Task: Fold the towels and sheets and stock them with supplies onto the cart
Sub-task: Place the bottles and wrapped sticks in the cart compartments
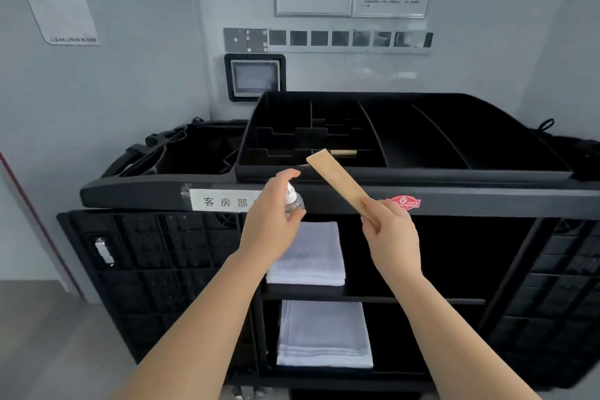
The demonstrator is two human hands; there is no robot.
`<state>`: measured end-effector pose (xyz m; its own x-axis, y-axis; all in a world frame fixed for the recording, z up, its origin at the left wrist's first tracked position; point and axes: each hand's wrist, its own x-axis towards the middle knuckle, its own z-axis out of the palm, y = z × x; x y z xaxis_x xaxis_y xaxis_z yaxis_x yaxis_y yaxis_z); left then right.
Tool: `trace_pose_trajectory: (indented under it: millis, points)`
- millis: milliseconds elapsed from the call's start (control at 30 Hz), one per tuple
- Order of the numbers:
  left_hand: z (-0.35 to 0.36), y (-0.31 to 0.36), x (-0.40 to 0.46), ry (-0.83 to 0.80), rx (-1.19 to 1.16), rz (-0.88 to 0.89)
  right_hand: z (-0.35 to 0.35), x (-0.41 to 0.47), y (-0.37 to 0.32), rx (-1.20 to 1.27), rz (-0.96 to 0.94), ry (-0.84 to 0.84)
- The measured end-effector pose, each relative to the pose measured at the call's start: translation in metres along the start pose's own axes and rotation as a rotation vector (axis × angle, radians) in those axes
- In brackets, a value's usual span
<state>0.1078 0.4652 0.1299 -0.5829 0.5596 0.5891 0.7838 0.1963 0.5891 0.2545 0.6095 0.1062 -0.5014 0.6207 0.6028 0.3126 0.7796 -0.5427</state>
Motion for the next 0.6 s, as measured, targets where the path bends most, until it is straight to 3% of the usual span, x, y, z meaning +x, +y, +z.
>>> trace_pose_trajectory:
  millis: [233, 600]
  points:
    - [0.024, -0.018, 0.110, -0.033, -0.074, 0.098, 0.028, 0.102, 0.031, -0.050, -0.027, 0.004]
    - [0.100, -0.047, 0.232, -0.357, -0.171, 0.130, 0.038, 0.197, 0.088, -0.087, 0.001, 0.065]
